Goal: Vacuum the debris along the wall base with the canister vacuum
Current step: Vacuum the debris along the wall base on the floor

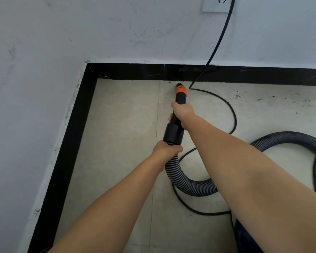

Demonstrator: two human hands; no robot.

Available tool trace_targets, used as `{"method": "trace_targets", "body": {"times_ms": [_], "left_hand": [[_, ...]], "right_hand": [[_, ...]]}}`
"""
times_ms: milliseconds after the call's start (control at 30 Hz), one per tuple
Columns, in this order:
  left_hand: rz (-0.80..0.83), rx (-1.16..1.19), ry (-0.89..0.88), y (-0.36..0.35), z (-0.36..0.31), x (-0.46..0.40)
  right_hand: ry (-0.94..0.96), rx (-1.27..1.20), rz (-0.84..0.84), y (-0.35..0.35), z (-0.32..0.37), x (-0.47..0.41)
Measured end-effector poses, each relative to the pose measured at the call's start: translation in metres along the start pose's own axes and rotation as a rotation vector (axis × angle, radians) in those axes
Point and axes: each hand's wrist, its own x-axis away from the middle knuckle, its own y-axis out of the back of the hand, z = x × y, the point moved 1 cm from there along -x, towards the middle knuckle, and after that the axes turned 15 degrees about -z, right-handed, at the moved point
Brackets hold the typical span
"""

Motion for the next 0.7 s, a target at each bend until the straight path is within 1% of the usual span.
{"method": "trace_targets", "body": {"times_ms": [133, 233, 333, 533, 600, 700], "left_hand": [[0.044, -0.043, -0.026, -0.005, -0.005, -0.005], [0.070, -0.028, -0.032, -0.015, -0.014, -0.006], [0.044, 0.040, -0.012, -0.020, -0.016, -0.008], [-0.069, 0.153, 0.054, -0.007, 0.004, -0.007], [-0.079, 0.147, 0.068, -0.002, 0.009, -0.004], [-0.042, 0.085, 0.064, -0.001, 0.014, 0.008]], "right_hand": [[0.008, 0.001, -0.058, 0.007, -0.002, -0.012], [0.007, 0.003, -0.086, 0.015, 0.004, -0.022], [0.027, 0.044, -0.039, 0.010, 0.012, -0.023], [0.100, 0.146, 0.107, -0.028, 0.007, -0.005], [0.097, 0.137, 0.111, -0.029, 0.001, 0.000], [0.048, 0.073, 0.061, -0.014, -0.010, 0.004]]}}
